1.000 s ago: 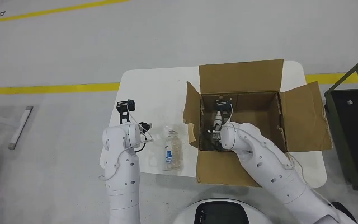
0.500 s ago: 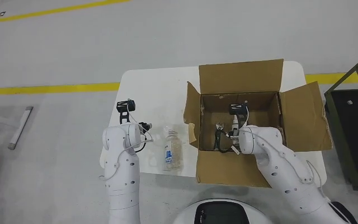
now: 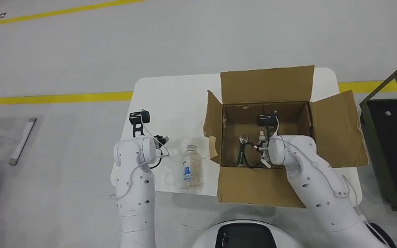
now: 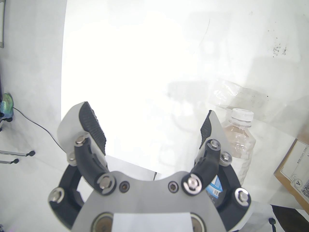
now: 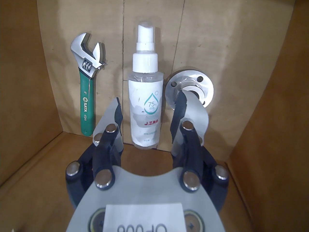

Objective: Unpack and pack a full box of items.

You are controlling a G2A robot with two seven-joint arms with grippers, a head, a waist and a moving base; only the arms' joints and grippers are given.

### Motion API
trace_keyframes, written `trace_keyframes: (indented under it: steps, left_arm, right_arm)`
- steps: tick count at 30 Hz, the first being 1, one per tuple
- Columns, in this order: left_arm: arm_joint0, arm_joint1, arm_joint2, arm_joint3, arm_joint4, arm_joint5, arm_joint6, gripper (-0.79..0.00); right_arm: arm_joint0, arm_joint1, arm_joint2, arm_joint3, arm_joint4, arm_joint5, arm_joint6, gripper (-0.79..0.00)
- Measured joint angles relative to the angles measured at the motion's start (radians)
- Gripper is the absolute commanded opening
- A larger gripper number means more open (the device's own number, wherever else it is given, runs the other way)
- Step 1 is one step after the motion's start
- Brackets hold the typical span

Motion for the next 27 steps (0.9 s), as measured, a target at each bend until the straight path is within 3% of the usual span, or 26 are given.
trace_keyframes:
  steps: [22, 27]
  left_arm:
    - [0.000, 0.000, 0.000, 0.000, 0.000, 0.000, 0.000, 0.000]
    - [0.000, 0.000, 0.000, 0.000, 0.000, 0.000, 0.000, 0.000]
  right_arm:
    - [0.079, -0.046, -0.012, 0.141, 0.012, -0.049, 0.049, -0.271]
    - [0.072, -0.055, -0.009, 0.153, 0.006, -0.049, 0.049, -0.320]
